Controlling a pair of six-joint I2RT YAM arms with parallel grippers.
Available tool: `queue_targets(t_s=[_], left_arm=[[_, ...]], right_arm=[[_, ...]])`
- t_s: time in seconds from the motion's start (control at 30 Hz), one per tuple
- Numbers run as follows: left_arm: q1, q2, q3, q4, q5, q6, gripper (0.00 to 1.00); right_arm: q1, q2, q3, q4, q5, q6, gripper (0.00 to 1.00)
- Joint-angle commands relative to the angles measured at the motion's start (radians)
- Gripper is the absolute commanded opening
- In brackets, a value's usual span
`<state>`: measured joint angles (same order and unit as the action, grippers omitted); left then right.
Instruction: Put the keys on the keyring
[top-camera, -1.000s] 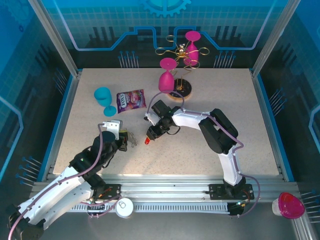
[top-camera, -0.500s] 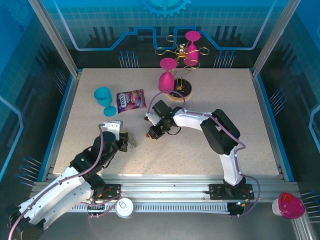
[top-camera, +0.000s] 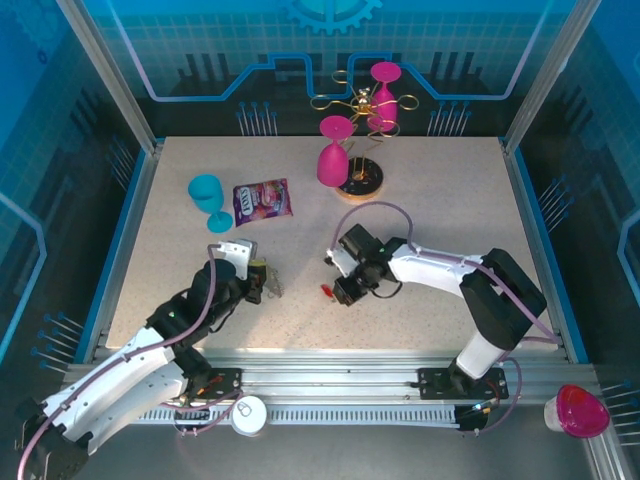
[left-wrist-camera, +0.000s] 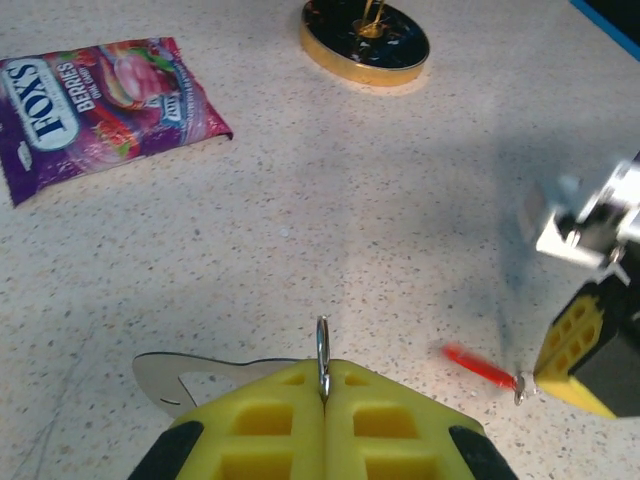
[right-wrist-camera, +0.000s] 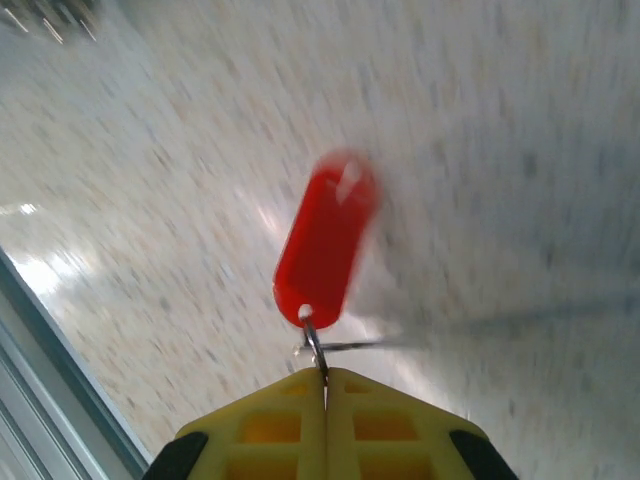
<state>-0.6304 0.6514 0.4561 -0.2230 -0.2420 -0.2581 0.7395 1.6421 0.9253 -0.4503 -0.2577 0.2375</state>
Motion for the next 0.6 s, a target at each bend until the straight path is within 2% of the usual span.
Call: queue_targets(t_s=[0.0,0.27,0.37,0.57], left_arm=[[-0.002,0.017,-0.01,0.09,0.059,0.031,0.0],[-0.002,0.048,-0.015,0.124,0.076,0.048,0.0],[-0.001,0.044,-0.02,0.124,0.078,0.048,0.0],[-0.002,0.036,-0.032,0.138,0.081,0.044,0.0]], right_arm=[[0.015,-0.04,-0.04,-0.033,0.018,0.072,0.0],[0.012,-0.026,-0.063,-0.031,0.024,0.079,0.0],[0.006,-0.02,-0.052,-0.038,0.011,0.072,0.12],[-0.013,-0.033,-0.052,-0.038,-0.016,0.057,0.24]])
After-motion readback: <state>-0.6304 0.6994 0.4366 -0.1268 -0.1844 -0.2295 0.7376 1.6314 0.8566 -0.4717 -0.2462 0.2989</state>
